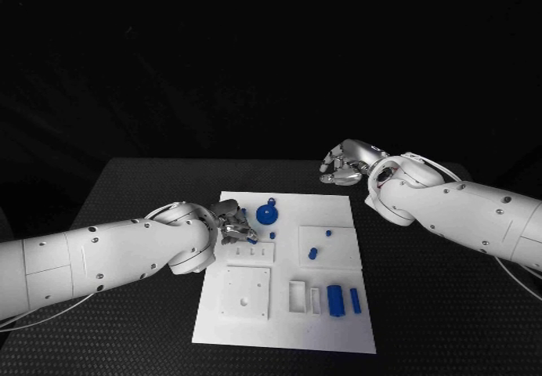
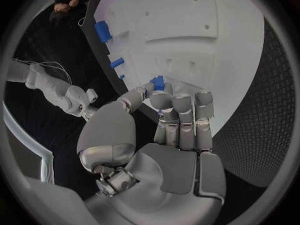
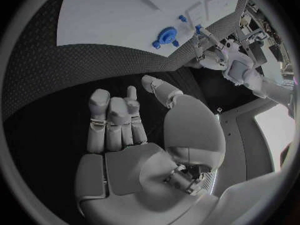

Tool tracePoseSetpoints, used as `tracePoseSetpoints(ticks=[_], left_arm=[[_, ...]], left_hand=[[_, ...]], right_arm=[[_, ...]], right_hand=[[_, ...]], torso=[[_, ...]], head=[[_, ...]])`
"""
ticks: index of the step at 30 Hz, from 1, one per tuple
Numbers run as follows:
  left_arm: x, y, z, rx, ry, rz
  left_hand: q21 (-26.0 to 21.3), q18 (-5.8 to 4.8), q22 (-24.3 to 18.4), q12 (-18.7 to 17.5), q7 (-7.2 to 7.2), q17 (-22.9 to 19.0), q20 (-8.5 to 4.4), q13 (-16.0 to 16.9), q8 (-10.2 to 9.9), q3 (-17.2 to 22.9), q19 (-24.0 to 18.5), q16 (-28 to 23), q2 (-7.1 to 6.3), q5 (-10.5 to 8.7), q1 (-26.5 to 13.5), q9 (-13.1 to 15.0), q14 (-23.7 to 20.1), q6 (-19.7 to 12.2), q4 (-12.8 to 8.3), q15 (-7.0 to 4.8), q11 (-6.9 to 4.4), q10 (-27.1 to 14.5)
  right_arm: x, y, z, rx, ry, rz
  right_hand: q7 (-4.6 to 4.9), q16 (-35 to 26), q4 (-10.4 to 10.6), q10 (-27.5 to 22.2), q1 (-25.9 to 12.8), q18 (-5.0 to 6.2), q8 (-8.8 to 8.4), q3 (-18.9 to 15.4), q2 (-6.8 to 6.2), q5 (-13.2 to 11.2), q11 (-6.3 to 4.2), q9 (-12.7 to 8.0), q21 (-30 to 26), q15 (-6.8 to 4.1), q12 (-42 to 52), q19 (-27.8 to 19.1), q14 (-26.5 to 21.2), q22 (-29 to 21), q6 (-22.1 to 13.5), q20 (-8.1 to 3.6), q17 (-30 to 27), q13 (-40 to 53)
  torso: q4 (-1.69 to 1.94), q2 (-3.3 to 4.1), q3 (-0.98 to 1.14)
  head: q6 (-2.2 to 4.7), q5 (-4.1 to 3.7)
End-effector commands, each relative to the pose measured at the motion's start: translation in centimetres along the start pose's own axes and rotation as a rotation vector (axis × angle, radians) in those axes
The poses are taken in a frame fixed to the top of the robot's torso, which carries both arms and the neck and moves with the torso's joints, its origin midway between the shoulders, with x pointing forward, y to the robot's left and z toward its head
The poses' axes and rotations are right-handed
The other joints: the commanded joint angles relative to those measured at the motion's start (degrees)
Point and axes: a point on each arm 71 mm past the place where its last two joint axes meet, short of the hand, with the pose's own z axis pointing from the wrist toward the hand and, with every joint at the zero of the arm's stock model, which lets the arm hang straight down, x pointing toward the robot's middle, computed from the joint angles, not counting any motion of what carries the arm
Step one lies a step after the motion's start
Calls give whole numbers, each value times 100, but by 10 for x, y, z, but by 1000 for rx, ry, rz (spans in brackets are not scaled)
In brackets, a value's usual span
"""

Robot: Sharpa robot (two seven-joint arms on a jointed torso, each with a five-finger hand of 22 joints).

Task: Assemble the parts on the task board

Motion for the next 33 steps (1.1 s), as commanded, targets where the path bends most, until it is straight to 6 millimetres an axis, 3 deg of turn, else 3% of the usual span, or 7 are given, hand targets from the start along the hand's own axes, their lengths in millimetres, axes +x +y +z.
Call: tracePoseSetpoints(ticks=[1,33], left_arm=[[4,-1,0,9,17,29],[16,2,0,19,46,109]], left_hand=[[13,37,124,31,-591,-11,-731,8,24,135,28,21,62,-4,22,832,4,923,-146,-235,-186,-173],[65,32,122,166,-597,-49,-741,45,59,139,-2,138,39,-62,-20,857,-25,982,-113,-216,-180,-186]], right_arm=[[1,1,0,-8,13,-3],[0,-1,0,-3,20,-3]], right_hand=[[70,-31,28,-25,19,163,-12,-13,24,37,-10,-8,-19,0,6,28,-11,61,59,-26,7,-9],[71,-33,40,-28,-3,163,-13,-25,35,91,-9,-10,-21,1,8,29,-11,64,58,-24,10,-13]], torso=[[2,0,-6],[2,-4,-6]], head=[[-15,7],[-70,-4]])
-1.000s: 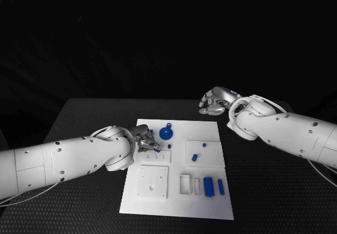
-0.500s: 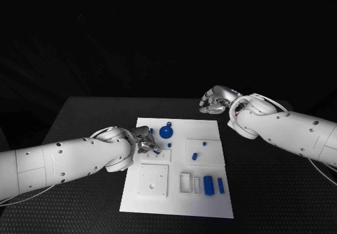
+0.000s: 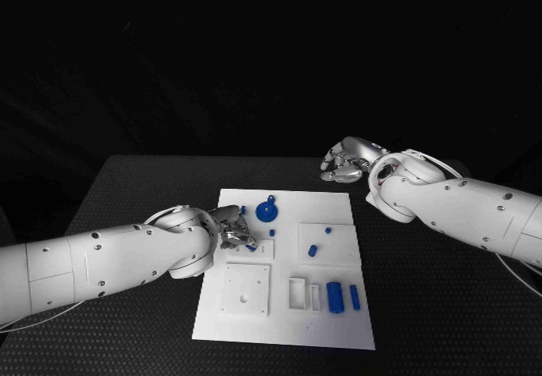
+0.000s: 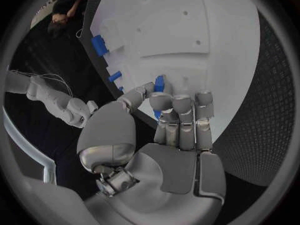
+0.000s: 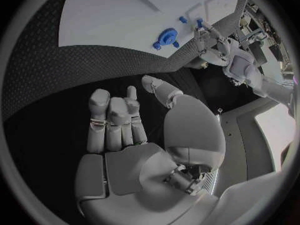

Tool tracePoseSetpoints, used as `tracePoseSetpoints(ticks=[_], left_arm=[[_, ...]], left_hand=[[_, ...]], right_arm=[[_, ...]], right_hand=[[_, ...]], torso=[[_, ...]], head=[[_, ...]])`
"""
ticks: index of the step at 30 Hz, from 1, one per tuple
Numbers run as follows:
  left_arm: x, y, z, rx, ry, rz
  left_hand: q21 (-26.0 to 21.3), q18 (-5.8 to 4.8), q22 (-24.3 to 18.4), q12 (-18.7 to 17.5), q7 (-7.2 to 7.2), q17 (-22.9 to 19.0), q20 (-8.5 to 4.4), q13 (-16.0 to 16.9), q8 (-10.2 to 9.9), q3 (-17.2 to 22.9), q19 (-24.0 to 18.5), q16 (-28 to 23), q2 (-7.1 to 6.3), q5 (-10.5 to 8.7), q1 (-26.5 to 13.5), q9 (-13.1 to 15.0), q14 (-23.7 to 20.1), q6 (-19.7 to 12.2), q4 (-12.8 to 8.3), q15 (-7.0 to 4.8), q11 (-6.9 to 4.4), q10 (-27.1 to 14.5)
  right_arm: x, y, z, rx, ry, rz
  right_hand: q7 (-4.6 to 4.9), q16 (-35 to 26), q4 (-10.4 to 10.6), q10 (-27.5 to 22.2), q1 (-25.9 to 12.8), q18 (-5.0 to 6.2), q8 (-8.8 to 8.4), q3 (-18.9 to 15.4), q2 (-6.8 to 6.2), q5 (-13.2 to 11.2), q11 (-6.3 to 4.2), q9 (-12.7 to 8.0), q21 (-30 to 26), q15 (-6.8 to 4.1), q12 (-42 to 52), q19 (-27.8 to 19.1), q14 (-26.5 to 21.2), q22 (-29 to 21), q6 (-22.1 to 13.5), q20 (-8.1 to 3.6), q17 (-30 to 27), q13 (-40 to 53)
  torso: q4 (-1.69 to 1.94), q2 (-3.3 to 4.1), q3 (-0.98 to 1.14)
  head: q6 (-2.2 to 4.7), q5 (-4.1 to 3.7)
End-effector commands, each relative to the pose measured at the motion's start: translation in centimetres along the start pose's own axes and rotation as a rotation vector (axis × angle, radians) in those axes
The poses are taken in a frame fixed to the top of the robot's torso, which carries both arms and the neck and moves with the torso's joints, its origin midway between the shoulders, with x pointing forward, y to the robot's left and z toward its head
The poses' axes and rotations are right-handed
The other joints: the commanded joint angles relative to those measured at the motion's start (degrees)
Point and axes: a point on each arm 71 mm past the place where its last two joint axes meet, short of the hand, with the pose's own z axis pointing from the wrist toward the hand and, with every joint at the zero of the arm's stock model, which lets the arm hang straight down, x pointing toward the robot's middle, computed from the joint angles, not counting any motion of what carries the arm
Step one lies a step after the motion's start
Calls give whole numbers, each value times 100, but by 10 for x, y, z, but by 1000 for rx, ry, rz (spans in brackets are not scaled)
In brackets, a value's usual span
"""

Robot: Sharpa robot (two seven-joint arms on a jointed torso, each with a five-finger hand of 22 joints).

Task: Assemble the parts on the task board

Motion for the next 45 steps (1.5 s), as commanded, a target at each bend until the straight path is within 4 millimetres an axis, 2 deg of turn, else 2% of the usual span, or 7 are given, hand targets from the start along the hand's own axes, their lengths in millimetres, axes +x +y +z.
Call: tracePoseSetpoints(ticks=[1,22,33,39,45], left_arm=[[1,-2,0,10,8,32],[5,0,-1,1,58,73],[8,-1,-2,3,93,72],[8,-2,-1,6,94,48],[8,-3,-1,9,90,42]], left_hand=[[23,32,125,26,-596,-12,-741,8,34,139,-3,27,40,-3,-22,855,-25,982,-109,-213,-190,-178],[59,31,126,93,-600,-38,-746,21,48,131,-16,95,49,-60,-29,862,-38,1004,-61,-204,-189,-188],[103,26,122,168,-596,-110,-741,21,44,55,-83,186,279,-102,-269,847,-88,1008,6,-186,-180,-234],[148,33,119,221,-589,-186,-734,9,44,64,-148,271,585,-56,-573,681,-128,1009,-148,-165,-171,-262],[165,38,114,236,-589,-226,-731,-3,65,99,-158,302,708,-35,-683,619,-138,1011,-254,-161,-170,-270]], right_arm=[[0,1,0,-8,11,-1],[1,1,0,-8,16,-2],[1,1,0,-9,17,-1],[1,1,0,-8,20,-2],[2,2,0,-9,21,-2]], right_hand=[[80,-34,26,-29,-5,163,-12,-11,35,32,-9,-7,-20,-1,8,21,-10,64,48,-34,7,-9],[80,-35,39,-31,-26,163,-12,-18,47,87,-9,-9,-23,-1,11,21,-10,66,48,-34,10,-12],[80,-37,40,-33,-33,163,-12,-21,50,132,-9,-10,-25,-1,13,20,-11,67,49,-34,12,-14],[80,-38,39,-34,-35,163,-12,-21,52,159,-9,-11,-26,-1,14,19,-11,69,49,-34,13,-16],[79,-39,35,-35,-36,163,-11,-20,58,220,-10,-12,-27,-1,17,20,-10,71,50,-34,15,-18]], torso=[[0,-1,2],[1,-1,-2],[-4,1,2],[-9,0,4],[-12,4,3]], head=[[-9,5],[-24,15],[-27,30],[-22,38],[-15,31]])
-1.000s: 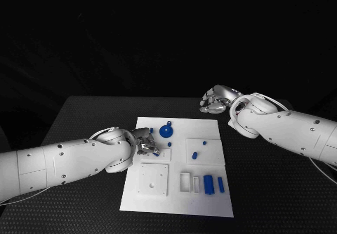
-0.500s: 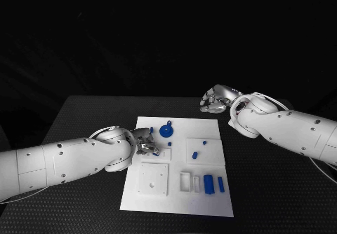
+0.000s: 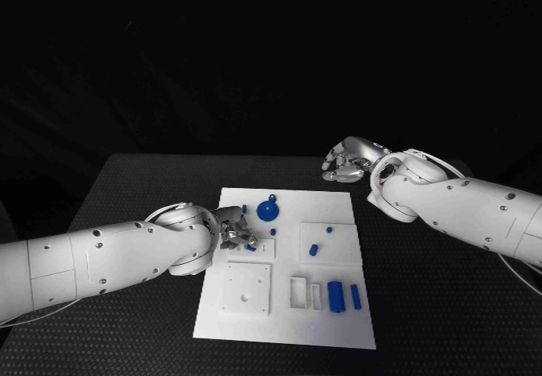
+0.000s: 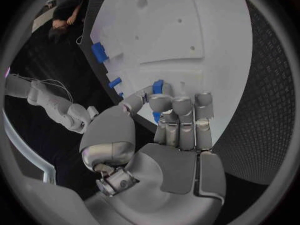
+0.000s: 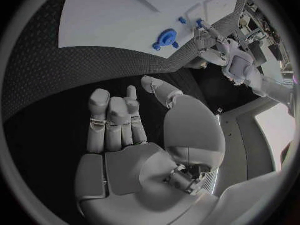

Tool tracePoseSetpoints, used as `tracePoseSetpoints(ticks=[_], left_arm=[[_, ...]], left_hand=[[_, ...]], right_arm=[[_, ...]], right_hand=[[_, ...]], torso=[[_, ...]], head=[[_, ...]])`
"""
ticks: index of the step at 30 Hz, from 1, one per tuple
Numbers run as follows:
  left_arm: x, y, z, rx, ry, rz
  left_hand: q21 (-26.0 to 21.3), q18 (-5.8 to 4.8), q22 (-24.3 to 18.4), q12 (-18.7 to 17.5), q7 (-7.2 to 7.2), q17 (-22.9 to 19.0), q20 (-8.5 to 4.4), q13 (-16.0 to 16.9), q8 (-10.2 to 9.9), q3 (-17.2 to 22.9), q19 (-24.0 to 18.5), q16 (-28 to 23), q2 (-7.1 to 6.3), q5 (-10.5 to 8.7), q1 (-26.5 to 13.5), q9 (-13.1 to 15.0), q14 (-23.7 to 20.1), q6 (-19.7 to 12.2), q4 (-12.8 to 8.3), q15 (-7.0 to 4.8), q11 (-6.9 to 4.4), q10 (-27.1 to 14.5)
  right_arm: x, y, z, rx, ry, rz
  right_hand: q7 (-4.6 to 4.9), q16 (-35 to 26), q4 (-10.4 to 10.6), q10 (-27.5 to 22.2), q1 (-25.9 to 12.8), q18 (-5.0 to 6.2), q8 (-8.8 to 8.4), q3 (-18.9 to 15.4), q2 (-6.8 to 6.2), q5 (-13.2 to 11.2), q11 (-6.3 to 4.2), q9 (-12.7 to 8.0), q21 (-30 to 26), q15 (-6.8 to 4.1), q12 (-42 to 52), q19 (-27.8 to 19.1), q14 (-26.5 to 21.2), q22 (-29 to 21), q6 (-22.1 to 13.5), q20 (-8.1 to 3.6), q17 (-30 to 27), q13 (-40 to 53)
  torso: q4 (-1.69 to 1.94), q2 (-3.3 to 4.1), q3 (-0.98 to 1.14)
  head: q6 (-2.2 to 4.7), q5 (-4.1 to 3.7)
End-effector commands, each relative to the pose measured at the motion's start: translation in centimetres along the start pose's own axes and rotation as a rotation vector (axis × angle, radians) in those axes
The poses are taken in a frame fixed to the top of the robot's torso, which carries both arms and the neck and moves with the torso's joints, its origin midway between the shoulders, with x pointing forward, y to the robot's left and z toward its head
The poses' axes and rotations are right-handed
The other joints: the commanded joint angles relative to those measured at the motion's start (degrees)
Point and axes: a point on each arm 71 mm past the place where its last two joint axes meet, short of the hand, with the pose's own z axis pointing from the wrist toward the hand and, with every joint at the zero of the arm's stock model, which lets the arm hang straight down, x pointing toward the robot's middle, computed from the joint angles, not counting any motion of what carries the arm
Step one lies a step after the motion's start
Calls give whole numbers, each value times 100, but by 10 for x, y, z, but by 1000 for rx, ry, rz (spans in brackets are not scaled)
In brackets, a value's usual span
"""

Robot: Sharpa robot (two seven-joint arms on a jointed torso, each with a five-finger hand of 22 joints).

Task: Assemble the parts on the task board

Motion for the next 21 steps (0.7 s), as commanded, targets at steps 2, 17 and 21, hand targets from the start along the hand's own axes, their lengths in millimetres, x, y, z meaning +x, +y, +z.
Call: tracePoseSetpoints(ticks=[2,17,21], left_arm=[[7,-4,0,11,43,-8],[8,-7,3,6,42,14],[8,-8,3,7,49,25]], left_hand=[[34,39,111,34,-587,-16,-749,-8,28,82,-55,41,110,24,-20,-52,-109,1008,-119,-128,-200,-239],[55,52,107,48,-593,-67,-750,-31,67,170,-50,84,218,59,-81,-119,-109,1003,-275,-122,-213,-243],[61,55,107,52,-597,-73,-750,-33,75,189,-43,95,219,69,-65,-127,-103,1004,-292,-120,-219,-241]], right_arm=[[1,1,0,-8,12,-3],[2,2,1,-9,18,-4],[2,2,1,-10,21,-4]], right_hand=[[81,-15,19,-23,-14,163,-11,-5,37,59,2,-8,-25,-2,18,-4,-10,72,34,-32,6,-10],[81,-19,8,-25,-21,163,-10,-6,43,168,3,-11,-28,-1,22,-6,-11,75,35,-31,9,-15],[81,-20,6,-26,-21,163,-10,-6,45,184,3,-11,-29,-1,23,-6,-11,75,34,-31,9,-15]], torso=[[-4,3,2],[-3,1,9],[0,0,11]], head=[[5,-6],[-7,-4],[-15,-2]])
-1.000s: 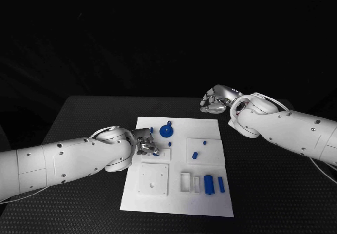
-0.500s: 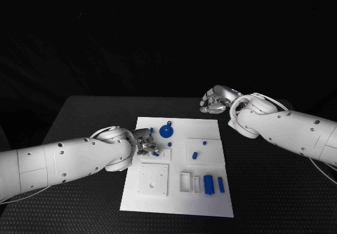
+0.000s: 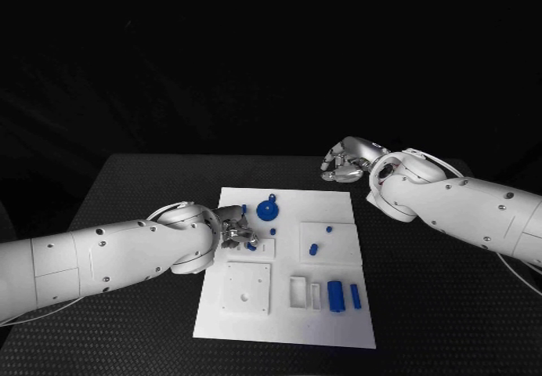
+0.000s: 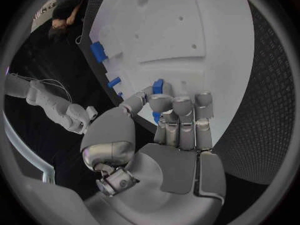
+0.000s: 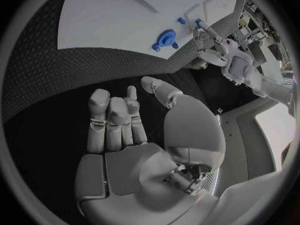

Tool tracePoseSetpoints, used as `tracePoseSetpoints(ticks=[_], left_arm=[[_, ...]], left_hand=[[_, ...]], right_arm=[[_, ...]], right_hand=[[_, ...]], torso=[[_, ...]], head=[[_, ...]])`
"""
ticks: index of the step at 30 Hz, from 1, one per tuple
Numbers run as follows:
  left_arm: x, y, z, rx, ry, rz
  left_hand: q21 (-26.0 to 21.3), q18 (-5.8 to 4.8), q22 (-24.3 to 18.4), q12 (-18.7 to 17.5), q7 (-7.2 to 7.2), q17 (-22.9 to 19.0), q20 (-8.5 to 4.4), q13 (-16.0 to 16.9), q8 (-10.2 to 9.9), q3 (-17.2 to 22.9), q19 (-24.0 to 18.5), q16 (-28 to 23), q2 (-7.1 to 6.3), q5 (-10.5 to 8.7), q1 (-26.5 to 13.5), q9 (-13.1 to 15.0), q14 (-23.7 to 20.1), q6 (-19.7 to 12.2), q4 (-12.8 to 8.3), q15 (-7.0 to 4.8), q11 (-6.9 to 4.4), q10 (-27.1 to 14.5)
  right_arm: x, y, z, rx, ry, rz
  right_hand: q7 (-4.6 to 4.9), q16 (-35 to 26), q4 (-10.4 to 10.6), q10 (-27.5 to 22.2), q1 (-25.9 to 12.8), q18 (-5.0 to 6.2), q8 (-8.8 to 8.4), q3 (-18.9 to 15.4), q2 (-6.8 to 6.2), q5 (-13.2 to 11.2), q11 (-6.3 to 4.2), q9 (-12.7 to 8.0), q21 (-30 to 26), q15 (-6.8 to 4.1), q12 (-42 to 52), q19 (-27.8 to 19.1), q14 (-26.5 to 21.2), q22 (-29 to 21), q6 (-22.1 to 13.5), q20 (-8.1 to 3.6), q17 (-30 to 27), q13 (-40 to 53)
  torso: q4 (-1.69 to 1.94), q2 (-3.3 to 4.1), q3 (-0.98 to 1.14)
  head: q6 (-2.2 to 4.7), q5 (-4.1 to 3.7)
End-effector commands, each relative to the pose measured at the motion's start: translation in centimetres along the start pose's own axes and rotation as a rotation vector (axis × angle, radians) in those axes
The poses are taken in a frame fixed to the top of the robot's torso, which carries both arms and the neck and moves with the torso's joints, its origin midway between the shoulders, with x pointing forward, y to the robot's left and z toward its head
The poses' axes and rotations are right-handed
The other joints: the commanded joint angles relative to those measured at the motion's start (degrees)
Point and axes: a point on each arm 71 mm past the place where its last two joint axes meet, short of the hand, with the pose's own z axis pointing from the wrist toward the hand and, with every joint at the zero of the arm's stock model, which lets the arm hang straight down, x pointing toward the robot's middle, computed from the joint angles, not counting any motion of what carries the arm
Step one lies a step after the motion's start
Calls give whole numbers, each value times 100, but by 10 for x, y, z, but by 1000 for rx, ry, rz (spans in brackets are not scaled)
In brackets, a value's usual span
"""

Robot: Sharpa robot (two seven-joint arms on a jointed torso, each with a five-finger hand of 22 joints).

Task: Assemble the parts on the task board

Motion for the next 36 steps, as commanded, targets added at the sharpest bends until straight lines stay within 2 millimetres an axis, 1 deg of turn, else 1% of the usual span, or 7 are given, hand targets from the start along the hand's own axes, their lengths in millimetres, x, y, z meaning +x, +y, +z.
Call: tracePoseSetpoints(ticks=[1,4,9,14,21,25,36], left_arm=[[9,-5,0,14,48,28],[9,-6,1,15,49,39],[9,-7,1,15,48,65],[9,-8,1,13,48,84],[9,-6,1,7,57,88],[9,-3,1,-2,57,82],[12,-1,0,-22,110,25]], left_hand=[[41,56,109,32,-598,-8,-772,-10,2,117,-21,35,72,34,83,-10,-100,1004,-126,-121,-221,-239],[42,56,109,33,-599,-10,-772,-10,3,119,-20,37,70,35,86,-11,-99,1004,-128,-121,-222,-239],[64,68,108,65,-613,-23,-771,-9,43,164,6,82,-28,60,193,-27,-76,1023,-156,-110,-239,-221],[84,76,108,114,-629,-33,-762,1,95,168,24,138,-62,134,258,-36,-48,1048,-157,-98,-255,-205],[136,99,112,282,-669,-41,-742,61,237,138,44,281,-71,619,284,-44,-7,1094,-243,-79,-297,-200],[159,111,115,352,-685,-42,-737,91,294,136,45,335,-67,783,285,-49,-1,1107,-285,-76,-314,-212],[188,121,116,427,-697,-50,-732,125,356,122,41,388,0,876,245,-59,-4,1103,-296,-77,-327,-238]], right_arm=[[1,1,0,-8,14,-3],[1,1,0,-8,14,-4],[1,1,0,-8,14,-3],[1,1,0,-8,14,-3],[1,1,0,-8,14,-4],[1,0,0,-6,15,-4],[1,0,0,-5,15,-4]], right_hand=[[73,-21,6,-27,-22,162,-10,-7,46,33,2,-7,-29,-1,23,-15,-11,75,23,-41,10,-6],[74,-21,6,-27,-23,162,-10,-7,46,36,2,-7,-29,-1,23,-15,-11,75,23,-41,10,-6],[74,-22,6,-27,-25,162,-10,-7,47,48,2,-7,-29,-1,23,-15,-12,75,23,-40,10,-6],[74,-22,4,-28,-27,162,-10,-9,47,60,3,-7,-29,-1,24,-15,-12,76,23,-40,10,-7],[74,-23,4,-29,-30,162,-10,-10,46,72,3,-8,-30,-1,24,-16,-13,76,22,-39,10,-8],[74,-24,3,-29,-31,162,-10,-11,47,76,3,-8,-31,-1,24,-17,-13,76,22,-39,11,-8],[74,-26,-1,-30,-29,162,-10,-10,48,89,3,-8,-32,-1,24,-18,-15,76,22,-39,11,-9]], torso=[[-1,0,2],[-2,0,-1],[4,-4,3],[4,-3,2],[6,-3,-6],[9,-3,-6],[11,-4,-11]], head=[[-10,3],[-23,8],[-26,0],[-30,2],[-39,-2],[-43,-8],[-40,2]])
